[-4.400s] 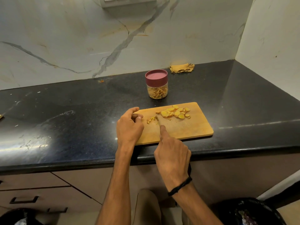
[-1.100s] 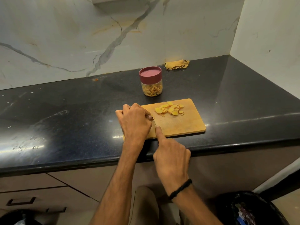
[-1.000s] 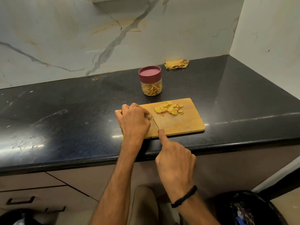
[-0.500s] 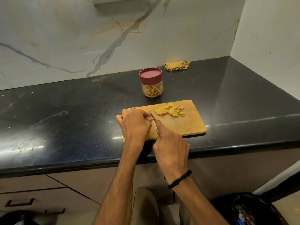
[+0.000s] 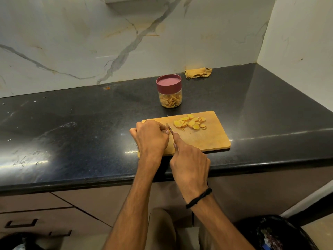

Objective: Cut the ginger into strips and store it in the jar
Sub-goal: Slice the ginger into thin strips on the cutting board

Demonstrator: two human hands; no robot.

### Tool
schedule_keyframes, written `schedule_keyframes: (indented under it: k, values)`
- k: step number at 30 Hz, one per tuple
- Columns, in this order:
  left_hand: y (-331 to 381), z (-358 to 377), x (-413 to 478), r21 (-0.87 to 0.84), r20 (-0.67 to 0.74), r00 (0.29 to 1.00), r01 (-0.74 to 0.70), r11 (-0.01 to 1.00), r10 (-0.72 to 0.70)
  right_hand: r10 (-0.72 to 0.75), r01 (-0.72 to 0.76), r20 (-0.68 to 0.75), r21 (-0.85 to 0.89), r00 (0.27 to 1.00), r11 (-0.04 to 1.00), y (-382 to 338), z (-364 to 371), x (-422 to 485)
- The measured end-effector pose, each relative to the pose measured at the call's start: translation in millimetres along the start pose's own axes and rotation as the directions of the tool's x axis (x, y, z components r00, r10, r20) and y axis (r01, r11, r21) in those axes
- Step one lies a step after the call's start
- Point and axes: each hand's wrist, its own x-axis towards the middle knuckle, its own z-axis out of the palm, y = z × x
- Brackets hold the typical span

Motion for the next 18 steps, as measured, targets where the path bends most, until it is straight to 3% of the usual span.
schedule_keyframes:
  k: [18]
  values:
    - [4.0,1.0,0.4,-0.011,-0.004,1.0,0.019,1.0,-0.019,-0.021,0.023,0.015,-0.113,1.0,0.993,-6.5,-4.2,2.2]
